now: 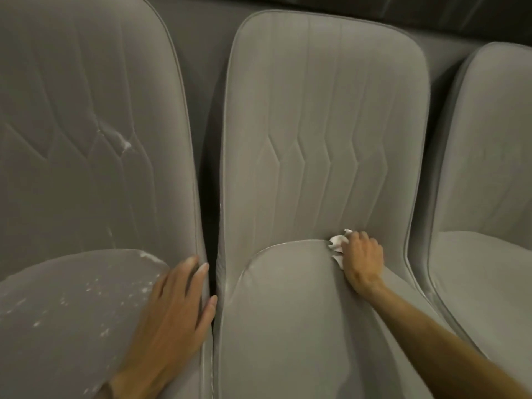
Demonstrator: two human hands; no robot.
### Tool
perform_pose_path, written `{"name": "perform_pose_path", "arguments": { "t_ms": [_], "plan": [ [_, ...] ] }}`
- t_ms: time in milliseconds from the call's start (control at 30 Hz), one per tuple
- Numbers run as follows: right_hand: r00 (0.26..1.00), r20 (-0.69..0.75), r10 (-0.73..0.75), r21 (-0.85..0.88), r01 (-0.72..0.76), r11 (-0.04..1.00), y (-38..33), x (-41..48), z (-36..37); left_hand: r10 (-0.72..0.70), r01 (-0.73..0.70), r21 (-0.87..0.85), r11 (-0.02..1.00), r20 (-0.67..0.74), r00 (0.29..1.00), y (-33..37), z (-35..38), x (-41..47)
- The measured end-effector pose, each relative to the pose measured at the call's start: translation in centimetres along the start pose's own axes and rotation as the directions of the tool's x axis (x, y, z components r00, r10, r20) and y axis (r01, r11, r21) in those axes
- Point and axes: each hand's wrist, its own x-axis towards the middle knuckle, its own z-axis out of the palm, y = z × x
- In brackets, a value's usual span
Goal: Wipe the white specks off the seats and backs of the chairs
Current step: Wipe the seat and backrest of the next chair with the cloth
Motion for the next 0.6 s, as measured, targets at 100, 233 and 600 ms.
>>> {"name": "perform_pose_path", "arguments": {
  "t_ms": [100,233,600],
  "plan": [
    [0.996,0.028,0.080,0.097,-0.083,0.992,-3.5,-0.2,0.1,0.016,-0.016,-0.001,1.000,-0.022,1.000,0.2,0.3,-0.2],
    [0.993,0.072,-0.094,0.284,0.070,0.956,-8.2,-1.4,-0.3,0.017,-0.017,-0.009,1.000,-0.022,1.000,0.0,0.4,-0.3],
    [0.910,0.077,-0.408,0.531,0.309,0.789,-15.2,-9.9,-1.7,0.041,-0.039,-0.023,0.999,0.132,0.990,-0.3,-0.6,-0.5]
  ]
}}
